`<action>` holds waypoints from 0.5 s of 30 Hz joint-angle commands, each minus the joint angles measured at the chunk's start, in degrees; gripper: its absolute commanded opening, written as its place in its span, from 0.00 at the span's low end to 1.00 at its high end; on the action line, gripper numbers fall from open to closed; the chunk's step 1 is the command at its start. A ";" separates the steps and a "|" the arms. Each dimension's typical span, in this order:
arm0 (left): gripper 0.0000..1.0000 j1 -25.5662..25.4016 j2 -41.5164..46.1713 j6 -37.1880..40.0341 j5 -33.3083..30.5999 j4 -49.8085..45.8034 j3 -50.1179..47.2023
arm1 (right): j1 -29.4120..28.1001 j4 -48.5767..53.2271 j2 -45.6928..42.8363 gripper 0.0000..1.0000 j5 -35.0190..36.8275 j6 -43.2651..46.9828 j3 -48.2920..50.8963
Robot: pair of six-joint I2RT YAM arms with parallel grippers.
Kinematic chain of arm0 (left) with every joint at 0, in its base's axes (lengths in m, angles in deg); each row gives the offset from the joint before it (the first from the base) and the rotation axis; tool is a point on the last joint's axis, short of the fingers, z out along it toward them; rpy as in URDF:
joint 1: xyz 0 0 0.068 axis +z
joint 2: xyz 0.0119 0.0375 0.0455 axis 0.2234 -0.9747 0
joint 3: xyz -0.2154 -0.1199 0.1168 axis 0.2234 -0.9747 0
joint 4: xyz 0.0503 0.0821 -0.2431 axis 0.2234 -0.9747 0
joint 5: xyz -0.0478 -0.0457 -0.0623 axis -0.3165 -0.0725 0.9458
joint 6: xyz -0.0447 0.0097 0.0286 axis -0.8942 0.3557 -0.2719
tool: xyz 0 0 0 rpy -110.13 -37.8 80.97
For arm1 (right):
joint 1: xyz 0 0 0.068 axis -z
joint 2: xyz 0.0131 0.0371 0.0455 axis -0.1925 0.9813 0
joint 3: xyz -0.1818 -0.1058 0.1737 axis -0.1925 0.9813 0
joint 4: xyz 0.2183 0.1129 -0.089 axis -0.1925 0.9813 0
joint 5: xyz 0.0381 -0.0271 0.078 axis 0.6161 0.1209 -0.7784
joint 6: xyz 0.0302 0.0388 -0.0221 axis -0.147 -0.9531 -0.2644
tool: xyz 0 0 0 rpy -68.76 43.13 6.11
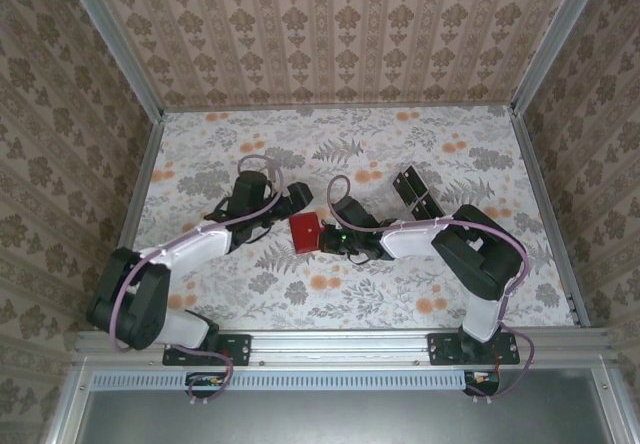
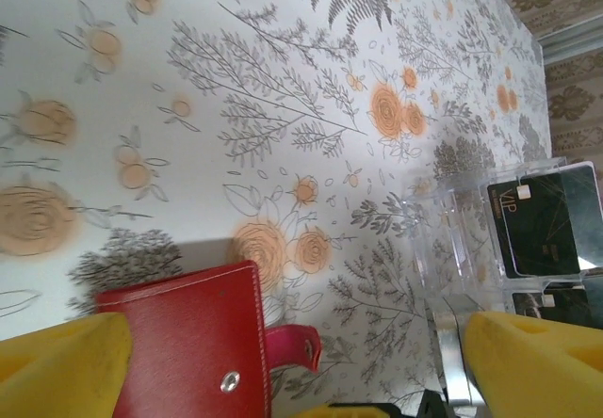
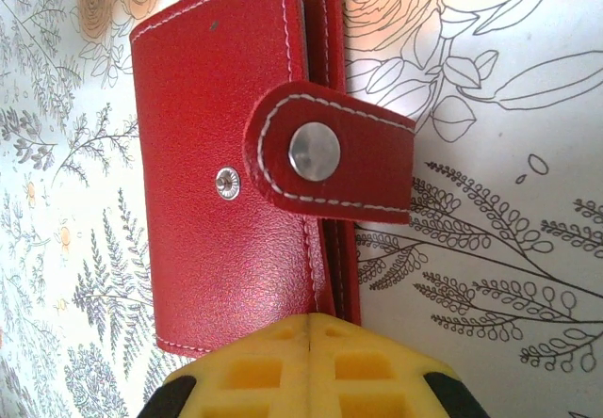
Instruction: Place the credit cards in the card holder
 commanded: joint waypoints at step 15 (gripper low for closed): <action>1.00 -4.87 5.30 12.64 -6.18 -18.72 -5.20 | -0.49 5.35 2.60 0.00 -0.88 0.11 -1.63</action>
